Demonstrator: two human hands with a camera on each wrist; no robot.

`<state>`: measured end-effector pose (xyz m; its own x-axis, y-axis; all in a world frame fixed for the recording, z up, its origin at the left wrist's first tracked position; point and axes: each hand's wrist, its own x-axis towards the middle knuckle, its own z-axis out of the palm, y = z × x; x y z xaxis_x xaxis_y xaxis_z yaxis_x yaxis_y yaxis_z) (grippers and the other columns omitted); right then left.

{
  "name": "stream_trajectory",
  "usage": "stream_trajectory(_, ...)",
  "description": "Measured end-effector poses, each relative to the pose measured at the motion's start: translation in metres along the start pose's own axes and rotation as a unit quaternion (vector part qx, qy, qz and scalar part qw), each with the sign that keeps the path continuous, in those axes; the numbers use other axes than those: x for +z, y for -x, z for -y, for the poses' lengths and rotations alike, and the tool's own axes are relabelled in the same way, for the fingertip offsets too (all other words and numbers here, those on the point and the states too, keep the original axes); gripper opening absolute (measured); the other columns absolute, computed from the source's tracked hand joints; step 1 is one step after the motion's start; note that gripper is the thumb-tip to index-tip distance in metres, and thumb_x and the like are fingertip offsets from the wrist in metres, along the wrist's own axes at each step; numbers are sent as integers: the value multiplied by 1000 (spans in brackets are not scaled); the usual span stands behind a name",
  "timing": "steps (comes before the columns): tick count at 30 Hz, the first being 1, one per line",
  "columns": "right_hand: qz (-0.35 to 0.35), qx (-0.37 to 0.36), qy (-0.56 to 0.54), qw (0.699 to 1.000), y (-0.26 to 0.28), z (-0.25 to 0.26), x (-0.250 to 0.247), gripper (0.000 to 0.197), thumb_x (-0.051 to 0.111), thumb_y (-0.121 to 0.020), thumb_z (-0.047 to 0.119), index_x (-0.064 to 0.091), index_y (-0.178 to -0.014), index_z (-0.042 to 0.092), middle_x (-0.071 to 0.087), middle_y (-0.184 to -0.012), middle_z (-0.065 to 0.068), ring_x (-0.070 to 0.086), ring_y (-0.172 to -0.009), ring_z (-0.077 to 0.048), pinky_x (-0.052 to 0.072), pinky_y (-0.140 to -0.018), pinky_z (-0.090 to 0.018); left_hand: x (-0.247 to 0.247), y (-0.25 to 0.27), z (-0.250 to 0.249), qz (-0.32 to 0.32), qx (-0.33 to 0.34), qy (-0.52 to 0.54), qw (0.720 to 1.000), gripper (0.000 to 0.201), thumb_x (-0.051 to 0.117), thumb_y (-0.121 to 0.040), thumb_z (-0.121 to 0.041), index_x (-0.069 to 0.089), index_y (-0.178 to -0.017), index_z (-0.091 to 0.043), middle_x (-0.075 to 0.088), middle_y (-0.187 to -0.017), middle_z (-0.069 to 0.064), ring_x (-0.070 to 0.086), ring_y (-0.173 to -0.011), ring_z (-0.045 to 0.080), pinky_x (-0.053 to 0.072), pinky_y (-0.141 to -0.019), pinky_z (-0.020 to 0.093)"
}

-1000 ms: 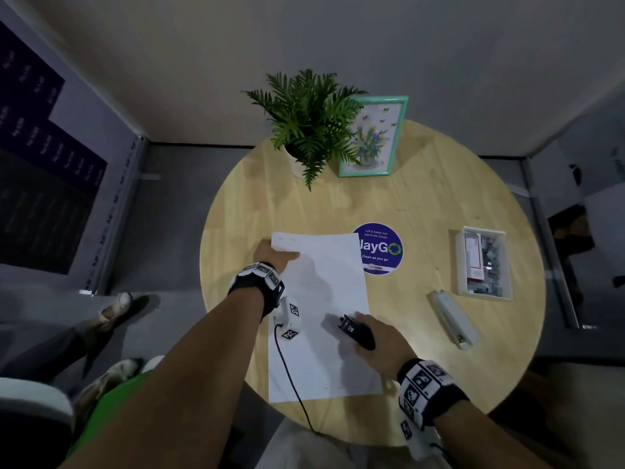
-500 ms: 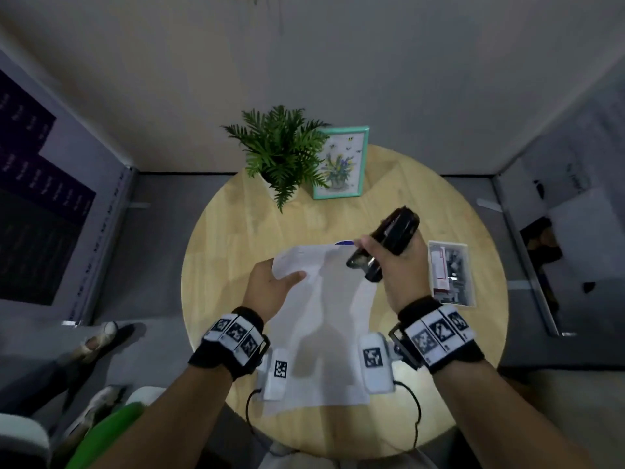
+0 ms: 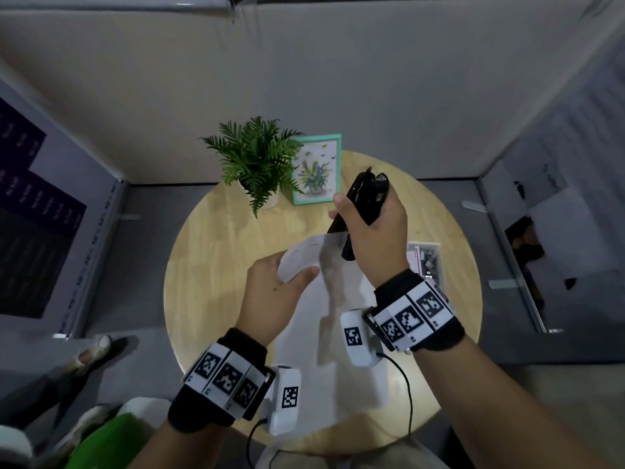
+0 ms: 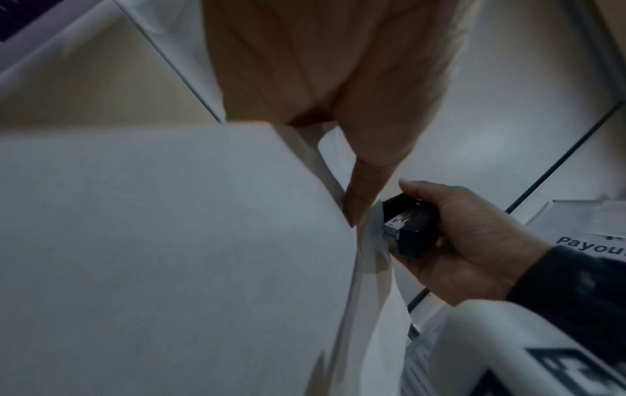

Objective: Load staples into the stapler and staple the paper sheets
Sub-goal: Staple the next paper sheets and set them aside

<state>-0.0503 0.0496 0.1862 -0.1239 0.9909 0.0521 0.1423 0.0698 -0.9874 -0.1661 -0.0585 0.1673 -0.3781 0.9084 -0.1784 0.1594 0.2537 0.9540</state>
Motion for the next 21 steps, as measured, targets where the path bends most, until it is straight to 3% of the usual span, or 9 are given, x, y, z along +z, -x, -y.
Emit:
stream_trajectory(3, -5, -15, -10, 1000, -3, 3, -2, 21, 65, -78, 55, 52, -82, 39, 68, -83, -12, 69, -79, -36, 57, -71, -53, 6, 3, -5, 0, 14, 9, 1000, 20, 70, -82, -17, 68, -86, 2, 68, -84, 28, 56, -68, 16, 46, -64, 30)
stream_trajectory(6, -11, -27, -20, 999, -6, 8, -4, 18, 63, -80, 51, 52, -79, 38, 66, -77, -12, 67, -74, -38, 56, -69, -53, 11, 4, -12, -2, 23, -10, 1000, 5, 70, -83, -13, 71, -78, -11, 72, -73, 13, 57, -64, 13, 48, -62, 29)
stream_trajectory(8, -18, -35, -23, 999, -7, 10, -5, 17, 62, -82, 48, 51, -79, 35, 64, -75, -4, 66, -72, -35, 57, -69, -52, 14, 5, -16, -9, 30, -31, 999, 17, 70, -83, -13, 67, -68, -22, 67, -62, 0, 54, -58, 10, 47, -58, 27)
stream_trajectory(10, -23, -39, -27, 999, -7, 11, -4, 17, 61, -83, 48, 51, -78, 35, 62, -73, -2, 65, -70, -35, 57, -67, -50, 18, 4, -16, -7, 39, -31, 999, 18, 70, -83, -15, 65, -66, -18, 65, -61, 2, 55, -57, 16, 48, -58, 31)
stream_trajectory(13, -36, -34, -35, 998, -11, 11, -3, 19, 63, -87, 38, 49, -74, 36, 56, -67, 6, 60, -63, -21, 54, -61, -40, 22, 3, -15, 8, 42, -17, 999, 27, 67, -82, -25, 62, -72, -1, 60, -70, 29, 48, -61, 20, 47, -57, 42)
stream_trajectory(15, -46, -36, -41, 997, -14, 10, -2, 26, 63, -90, 29, 46, -72, 36, 50, -65, 14, 51, -59, -2, 45, -60, -25, 24, 3, -17, 13, 43, -29, 999, 22, 65, -81, -27, 68, -83, -5, 66, -79, 28, 56, -68, 20, 52, -66, 51)
stream_trajectory(17, -46, -36, -48, 997, -15, 10, -1, 29, 63, -90, 25, 44, -70, 36, 48, -63, 16, 48, -56, 3, 40, -60, -15, 25, 3, -19, 9, 48, -47, 998, 10, 67, -82, -20, 73, -88, -16, 74, -79, 10, 64, -69, 18, 55, -67, 42)
stream_trajectory(19, -48, -29, -46, 997, -18, 9, -2, 29, 64, -90, 26, 45, -70, 35, 48, -63, 16, 48, -56, 4, 40, -59, -14, 27, 5, -21, -8, 55, -59, 997, 8, 68, -83, -15, 72, -82, -22, 74, -74, -1, 64, -64, 16, 53, -63, 34)
stream_trajectory(21, -40, -24, -57, 997, -19, 10, -4, 23, 64, -89, 31, 49, -72, 34, 52, -66, 13, 53, -61, -1, 47, -62, -23, 29, 4, -19, -9, 69, -71, 995, 8, 67, -85, -17, 70, -83, -10, 71, -73, 15, 62, -65, 30, 53, -63, 44)
